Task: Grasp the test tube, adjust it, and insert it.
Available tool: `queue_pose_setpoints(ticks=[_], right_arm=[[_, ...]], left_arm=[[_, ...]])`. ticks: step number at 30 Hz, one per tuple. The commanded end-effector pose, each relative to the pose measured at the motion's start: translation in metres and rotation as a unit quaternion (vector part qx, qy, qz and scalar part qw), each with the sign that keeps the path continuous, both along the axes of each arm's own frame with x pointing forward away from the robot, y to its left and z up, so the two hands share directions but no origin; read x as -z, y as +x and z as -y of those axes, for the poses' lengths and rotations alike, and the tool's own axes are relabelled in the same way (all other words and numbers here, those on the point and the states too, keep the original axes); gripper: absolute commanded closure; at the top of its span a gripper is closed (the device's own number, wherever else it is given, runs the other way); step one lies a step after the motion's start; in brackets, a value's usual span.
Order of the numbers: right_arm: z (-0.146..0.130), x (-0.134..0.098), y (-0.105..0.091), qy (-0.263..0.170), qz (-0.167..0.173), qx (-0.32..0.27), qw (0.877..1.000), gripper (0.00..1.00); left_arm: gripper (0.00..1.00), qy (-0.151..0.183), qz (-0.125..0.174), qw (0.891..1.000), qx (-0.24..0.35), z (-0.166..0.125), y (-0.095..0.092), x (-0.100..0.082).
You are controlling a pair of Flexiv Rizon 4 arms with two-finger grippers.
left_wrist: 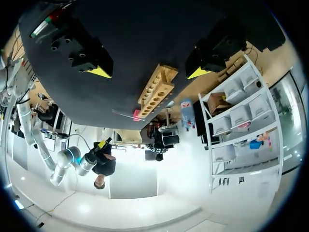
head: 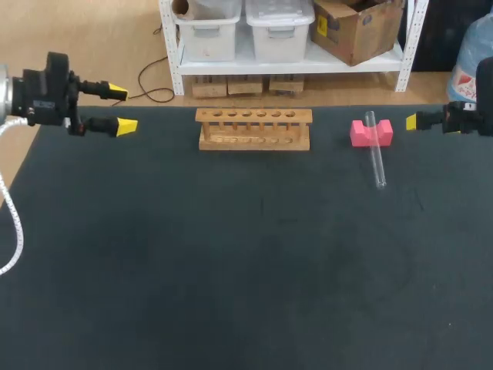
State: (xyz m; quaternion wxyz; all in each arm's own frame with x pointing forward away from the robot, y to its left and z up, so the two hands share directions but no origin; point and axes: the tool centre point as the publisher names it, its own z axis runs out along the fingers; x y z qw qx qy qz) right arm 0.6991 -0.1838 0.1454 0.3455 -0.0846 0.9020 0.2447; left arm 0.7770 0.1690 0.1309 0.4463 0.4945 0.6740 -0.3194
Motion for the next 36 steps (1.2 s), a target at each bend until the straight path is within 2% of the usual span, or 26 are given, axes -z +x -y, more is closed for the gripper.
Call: queue_pose_setpoints(ticks=[1, 13, 22, 30, 33, 36], right_arm=[[-0.001, -0.001, -0.002, -0.004, 0.0, 0.003, 1.0, 0.0], [-0.001, -0.001, -0.002, -0.004, 0.0, 0.003, 1.0, 0.0], [-0.001, -0.001, -0.002, -0.004, 0.0, 0.003, 1.0, 0.0], [-0.001, -0.001, -0.002, -0.004, 0.0, 0.003, 1.0, 0.0], [0.006, -0.002, -0.002, -0.073, -0.025, -0.006, 0.997, 0.0], [0.011, -0.008, 0.002, -0.125, -0.035, -0.001, 0.992, 0.0]], left_arm=[[0.0, -0.002, -0.031, 0.998, 0.059, 0.017, 0.025, 0.01], [0.0, 0.005, -0.033, 0.999, 0.042, 0.043, 0.045, 0.027], [0.0, 0.01, -0.042, 0.999, 0.033, 0.047, 0.046, 0.032], [0.0, 0.008, -0.044, 0.999, 0.03, 0.044, 0.045, 0.029], [0.0, 0.008, -0.044, 0.999, 0.03, 0.044, 0.045, 0.029], [0.0, 0.008, -0.044, 0.999, 0.03, 0.044, 0.045, 0.029]])
